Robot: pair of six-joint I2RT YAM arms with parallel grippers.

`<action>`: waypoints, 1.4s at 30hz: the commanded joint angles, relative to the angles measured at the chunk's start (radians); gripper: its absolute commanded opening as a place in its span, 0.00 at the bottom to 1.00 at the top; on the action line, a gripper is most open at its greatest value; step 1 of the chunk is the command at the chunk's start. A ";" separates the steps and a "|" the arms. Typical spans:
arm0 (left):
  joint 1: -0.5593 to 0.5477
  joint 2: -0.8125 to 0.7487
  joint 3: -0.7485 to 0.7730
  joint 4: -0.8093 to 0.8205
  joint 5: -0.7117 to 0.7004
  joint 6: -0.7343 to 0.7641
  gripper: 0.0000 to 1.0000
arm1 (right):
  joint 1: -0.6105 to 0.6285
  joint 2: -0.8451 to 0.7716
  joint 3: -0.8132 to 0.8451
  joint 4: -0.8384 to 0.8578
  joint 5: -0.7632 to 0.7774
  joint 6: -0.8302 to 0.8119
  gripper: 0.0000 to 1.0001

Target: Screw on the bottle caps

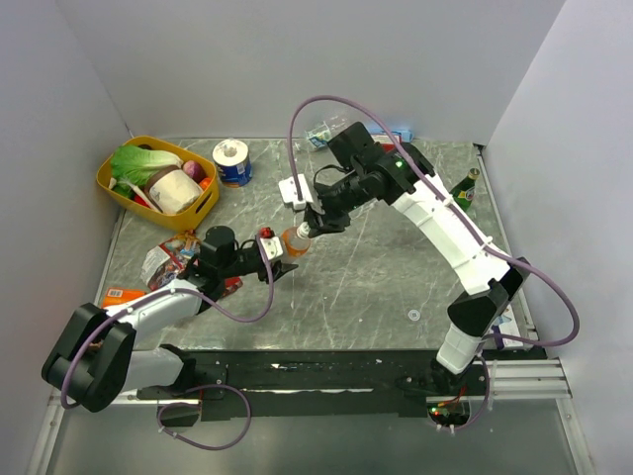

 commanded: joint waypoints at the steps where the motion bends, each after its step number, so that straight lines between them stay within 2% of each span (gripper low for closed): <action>1: -0.017 -0.057 0.017 0.234 -0.009 -0.071 0.01 | -0.007 0.028 0.021 0.068 -0.024 0.153 0.28; 5: -0.017 -0.058 0.019 0.242 -0.038 -0.119 0.01 | -0.009 -0.001 -0.038 0.143 -0.021 0.222 0.29; 14: -0.017 -0.052 0.025 0.274 -0.069 -0.166 0.01 | -0.015 0.019 -0.021 0.171 -0.013 0.314 0.29; 21: -0.017 -0.054 0.011 0.314 -0.123 -0.217 0.01 | -0.042 0.002 -0.039 0.257 -0.031 0.457 0.29; 27: -0.019 -0.050 -0.001 0.342 -0.173 -0.222 0.01 | -0.056 0.038 0.005 0.240 -0.064 0.554 0.29; 38: -0.028 -0.015 0.025 0.322 -0.221 -0.206 0.01 | -0.047 0.123 0.142 0.094 -0.062 0.482 0.33; 42: -0.031 -0.001 0.025 0.331 -0.230 -0.203 0.01 | -0.038 0.111 0.122 0.091 -0.051 0.451 0.41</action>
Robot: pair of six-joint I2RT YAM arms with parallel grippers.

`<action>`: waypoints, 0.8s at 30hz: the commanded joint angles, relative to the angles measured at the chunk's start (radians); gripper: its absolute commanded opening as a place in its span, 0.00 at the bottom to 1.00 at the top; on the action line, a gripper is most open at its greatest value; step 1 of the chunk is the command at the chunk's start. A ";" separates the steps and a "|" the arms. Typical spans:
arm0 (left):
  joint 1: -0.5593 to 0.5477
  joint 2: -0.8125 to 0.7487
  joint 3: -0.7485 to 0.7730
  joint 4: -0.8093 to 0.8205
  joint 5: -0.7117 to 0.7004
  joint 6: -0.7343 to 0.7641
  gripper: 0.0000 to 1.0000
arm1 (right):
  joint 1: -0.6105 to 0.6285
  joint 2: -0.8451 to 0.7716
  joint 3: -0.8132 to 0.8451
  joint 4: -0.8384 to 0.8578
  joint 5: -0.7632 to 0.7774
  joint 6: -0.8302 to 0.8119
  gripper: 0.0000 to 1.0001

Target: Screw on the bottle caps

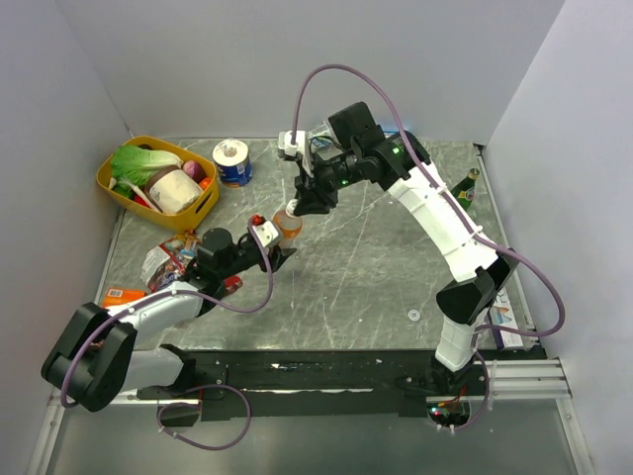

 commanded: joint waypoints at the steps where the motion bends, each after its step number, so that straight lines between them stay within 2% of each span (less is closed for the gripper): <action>1: -0.016 0.002 0.047 0.163 0.002 -0.003 0.01 | 0.024 0.015 0.004 -0.083 0.005 -0.040 0.42; 17: -0.021 0.055 0.036 0.205 0.017 -0.019 0.01 | 0.026 -0.010 -0.024 -0.086 0.047 -0.071 0.55; 20: -0.021 0.062 0.047 0.189 0.024 -0.023 0.01 | 0.026 -0.024 -0.036 -0.100 0.063 -0.092 0.64; 21: -0.019 0.064 0.047 0.183 0.033 -0.021 0.01 | 0.024 -0.040 -0.058 -0.097 0.071 -0.091 0.87; 22: -0.021 0.062 0.047 0.180 0.036 -0.016 0.01 | 0.024 -0.051 -0.070 -0.095 0.079 -0.092 0.99; 24: -0.019 0.065 0.047 0.168 0.045 -0.010 0.01 | 0.019 -0.104 -0.126 -0.062 0.109 -0.077 0.99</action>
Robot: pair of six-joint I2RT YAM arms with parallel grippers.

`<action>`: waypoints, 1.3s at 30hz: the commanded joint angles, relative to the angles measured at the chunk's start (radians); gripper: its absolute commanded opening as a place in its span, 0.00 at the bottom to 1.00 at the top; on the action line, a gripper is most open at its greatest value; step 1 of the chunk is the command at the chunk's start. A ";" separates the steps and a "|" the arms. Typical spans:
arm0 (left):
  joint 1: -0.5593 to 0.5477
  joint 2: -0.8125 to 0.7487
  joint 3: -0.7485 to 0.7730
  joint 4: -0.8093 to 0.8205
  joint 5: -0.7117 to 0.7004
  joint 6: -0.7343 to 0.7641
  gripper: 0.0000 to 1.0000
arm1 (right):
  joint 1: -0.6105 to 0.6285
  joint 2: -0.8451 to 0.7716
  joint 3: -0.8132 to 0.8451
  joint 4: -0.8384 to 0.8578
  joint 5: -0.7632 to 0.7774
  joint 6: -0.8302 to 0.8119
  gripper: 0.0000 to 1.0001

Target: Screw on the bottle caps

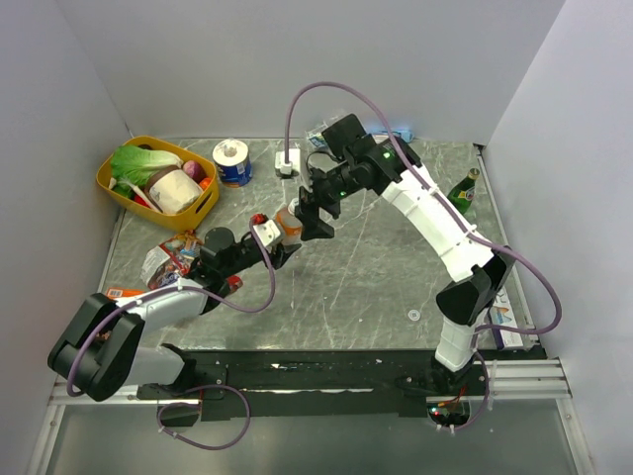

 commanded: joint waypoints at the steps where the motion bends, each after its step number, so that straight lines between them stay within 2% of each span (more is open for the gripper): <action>1: -0.005 0.007 0.038 0.049 0.045 0.002 0.01 | -0.006 -0.124 -0.095 0.030 0.054 0.014 0.99; 5: -0.004 0.006 0.037 0.020 0.090 0.020 0.01 | -0.042 -0.201 -0.188 0.049 0.102 0.013 0.99; 9: -0.004 -0.001 0.031 -0.035 0.185 0.049 0.01 | -0.106 -0.219 -0.129 -0.081 0.093 -0.081 0.99; 12: -0.005 -0.004 0.026 -0.124 0.311 0.103 0.01 | -0.111 -0.251 -0.066 -0.193 0.070 -0.320 0.97; 13: -0.005 -0.004 0.028 -0.184 0.343 0.150 0.01 | -0.108 -0.267 -0.063 -0.212 0.048 -0.475 0.96; 14: -0.004 -0.002 0.029 -0.222 0.410 0.175 0.01 | -0.085 -0.286 -0.090 -0.218 0.044 -0.541 0.94; 17: -0.005 0.012 0.043 -0.348 0.498 0.288 0.01 | -0.033 -0.406 -0.208 -0.188 0.036 -0.771 0.89; 22: -0.005 0.061 0.106 -0.516 0.573 0.446 0.01 | 0.024 -0.439 -0.270 -0.229 -0.022 -1.058 0.83; 26: -0.011 0.079 0.127 -0.556 0.589 0.486 0.01 | 0.065 -0.383 -0.228 -0.347 -0.047 -1.135 0.80; 34: -0.024 0.099 0.147 -0.574 0.589 0.511 0.01 | 0.139 -0.296 -0.195 -0.373 -0.036 -1.130 0.74; 39: -0.024 0.108 0.155 -0.582 0.581 0.517 0.01 | 0.139 -0.326 -0.274 -0.373 -0.003 -1.156 0.74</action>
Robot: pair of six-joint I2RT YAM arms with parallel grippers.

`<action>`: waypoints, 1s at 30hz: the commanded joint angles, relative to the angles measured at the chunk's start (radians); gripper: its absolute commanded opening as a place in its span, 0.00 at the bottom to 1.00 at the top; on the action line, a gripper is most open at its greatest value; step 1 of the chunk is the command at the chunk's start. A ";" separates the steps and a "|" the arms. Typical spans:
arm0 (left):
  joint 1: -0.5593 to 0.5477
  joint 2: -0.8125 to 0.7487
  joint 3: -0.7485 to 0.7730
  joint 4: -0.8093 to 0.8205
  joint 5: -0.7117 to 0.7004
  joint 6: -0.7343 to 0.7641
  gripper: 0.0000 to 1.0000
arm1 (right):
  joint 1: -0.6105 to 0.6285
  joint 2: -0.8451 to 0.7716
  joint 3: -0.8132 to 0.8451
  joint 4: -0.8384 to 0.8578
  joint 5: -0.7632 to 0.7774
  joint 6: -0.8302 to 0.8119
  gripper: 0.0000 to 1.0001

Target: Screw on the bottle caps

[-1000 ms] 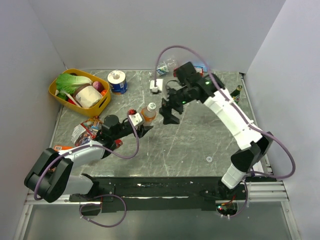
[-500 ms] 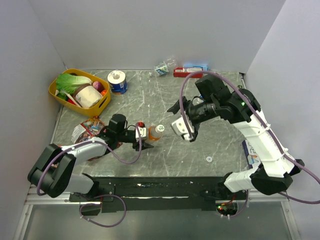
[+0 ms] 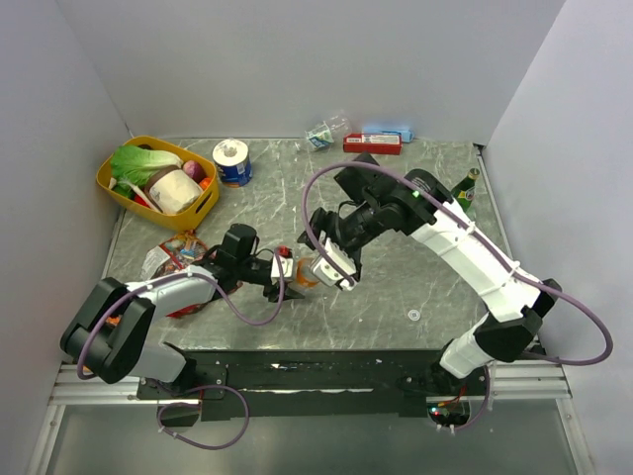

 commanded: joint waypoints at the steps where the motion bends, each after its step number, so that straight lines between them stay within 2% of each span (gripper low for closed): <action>1: -0.006 0.008 0.036 0.000 0.055 0.047 0.01 | 0.005 -0.051 -0.043 -0.227 0.020 -0.026 0.73; 7: -0.004 0.011 0.036 -0.002 0.043 0.044 0.01 | 0.003 -0.088 -0.074 -0.227 0.054 0.041 0.69; 12: -0.006 0.014 0.053 -0.005 0.038 0.038 0.01 | 0.006 -0.111 -0.120 -0.227 0.028 0.028 0.69; 30: -0.006 -0.006 0.055 -0.005 0.029 0.032 0.01 | 0.021 -0.044 -0.128 -0.227 0.071 0.048 0.62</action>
